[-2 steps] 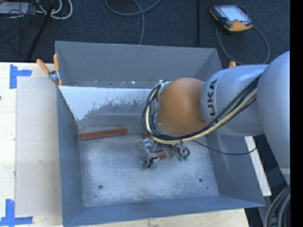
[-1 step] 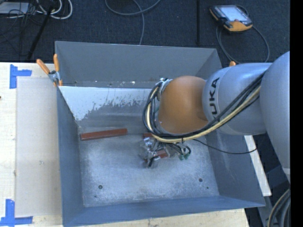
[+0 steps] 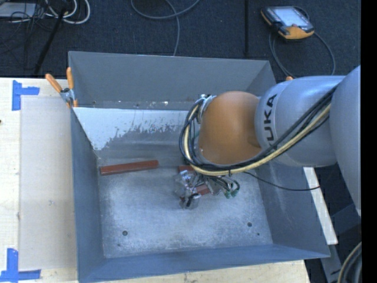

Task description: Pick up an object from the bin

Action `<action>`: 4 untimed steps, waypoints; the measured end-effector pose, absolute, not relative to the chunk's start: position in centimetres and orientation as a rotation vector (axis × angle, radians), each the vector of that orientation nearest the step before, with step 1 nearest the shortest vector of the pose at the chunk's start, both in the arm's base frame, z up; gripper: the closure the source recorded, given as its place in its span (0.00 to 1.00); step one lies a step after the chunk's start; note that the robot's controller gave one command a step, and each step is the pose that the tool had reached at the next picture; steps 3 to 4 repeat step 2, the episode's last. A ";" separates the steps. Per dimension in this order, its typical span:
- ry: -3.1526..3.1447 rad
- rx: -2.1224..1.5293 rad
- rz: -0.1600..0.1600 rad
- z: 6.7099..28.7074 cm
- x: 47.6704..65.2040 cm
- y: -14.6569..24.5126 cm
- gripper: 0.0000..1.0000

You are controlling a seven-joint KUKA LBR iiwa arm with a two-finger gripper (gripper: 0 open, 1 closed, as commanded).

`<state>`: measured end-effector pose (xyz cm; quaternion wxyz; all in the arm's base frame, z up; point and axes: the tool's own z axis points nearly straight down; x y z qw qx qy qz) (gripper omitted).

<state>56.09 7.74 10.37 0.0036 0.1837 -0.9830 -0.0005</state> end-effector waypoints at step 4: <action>-3.085 0.577 -0.001 14.9 56.2 7.8 1.00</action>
Offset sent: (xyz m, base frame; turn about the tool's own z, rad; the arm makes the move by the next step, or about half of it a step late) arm 0.0002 0.0001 0.0342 0.0000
